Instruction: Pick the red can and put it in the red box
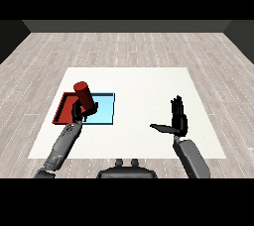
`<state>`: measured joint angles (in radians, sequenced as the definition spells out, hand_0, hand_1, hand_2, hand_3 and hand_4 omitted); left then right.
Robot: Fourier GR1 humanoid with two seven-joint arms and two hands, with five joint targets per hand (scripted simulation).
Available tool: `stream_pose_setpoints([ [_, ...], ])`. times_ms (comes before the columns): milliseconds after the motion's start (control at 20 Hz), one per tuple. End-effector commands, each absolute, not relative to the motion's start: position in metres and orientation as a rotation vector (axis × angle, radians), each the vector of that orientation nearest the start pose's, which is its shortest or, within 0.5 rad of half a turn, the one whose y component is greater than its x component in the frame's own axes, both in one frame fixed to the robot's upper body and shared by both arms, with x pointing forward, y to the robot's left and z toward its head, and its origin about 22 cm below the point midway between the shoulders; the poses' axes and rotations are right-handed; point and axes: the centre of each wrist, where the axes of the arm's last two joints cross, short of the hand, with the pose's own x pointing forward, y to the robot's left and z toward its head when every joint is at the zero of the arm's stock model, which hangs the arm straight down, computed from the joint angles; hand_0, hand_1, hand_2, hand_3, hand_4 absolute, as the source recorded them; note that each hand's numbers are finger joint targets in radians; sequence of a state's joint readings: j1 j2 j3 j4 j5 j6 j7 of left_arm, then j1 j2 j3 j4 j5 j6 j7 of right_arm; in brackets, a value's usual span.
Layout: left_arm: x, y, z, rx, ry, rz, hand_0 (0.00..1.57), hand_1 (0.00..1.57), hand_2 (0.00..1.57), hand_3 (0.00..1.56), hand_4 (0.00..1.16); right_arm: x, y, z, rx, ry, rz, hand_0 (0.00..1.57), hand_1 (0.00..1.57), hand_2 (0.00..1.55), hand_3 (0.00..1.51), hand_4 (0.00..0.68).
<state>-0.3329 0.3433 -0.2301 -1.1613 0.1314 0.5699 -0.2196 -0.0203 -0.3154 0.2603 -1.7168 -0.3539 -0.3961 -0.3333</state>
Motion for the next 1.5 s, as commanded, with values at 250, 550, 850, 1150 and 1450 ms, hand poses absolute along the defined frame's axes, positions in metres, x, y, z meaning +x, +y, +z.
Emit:
stream_pose_setpoints([
  [250,0.350,0.345,0.007,0.754,-1.501,-0.036,1.57,1.57,1.56,1.48,1.09,0.236,-0.271,0.031,-0.182,-1.884,-0.135,0.00,0.00,0.00,0.00,0.000],
  [550,0.363,0.353,-0.023,0.785,-1.357,-0.073,1.57,1.57,1.56,1.49,1.06,0.250,-0.249,0.021,-0.219,-1.866,-0.112,0.00,0.00,0.00,0.00,0.000],
  [850,0.353,0.357,-0.045,0.875,-1.083,-0.104,0.74,0.74,0.73,0.74,0.81,0.273,-0.271,0.012,-0.181,-1.857,-0.160,0.00,0.00,0.00,0.00,0.000],
  [1150,0.334,0.347,-0.075,0.860,-0.907,-0.024,0.68,0.68,0.69,0.12,0.77,0.282,-0.255,0.007,-0.175,-1.842,-0.170,0.00,0.00,0.00,0.00,0.000],
  [1450,0.332,0.376,-0.062,0.768,-0.824,0.006,0.00,0.00,0.00,0.00,0.65,0.281,-0.262,-0.004,-0.170,-1.860,-0.177,0.00,0.00,0.00,0.00,0.000],
])
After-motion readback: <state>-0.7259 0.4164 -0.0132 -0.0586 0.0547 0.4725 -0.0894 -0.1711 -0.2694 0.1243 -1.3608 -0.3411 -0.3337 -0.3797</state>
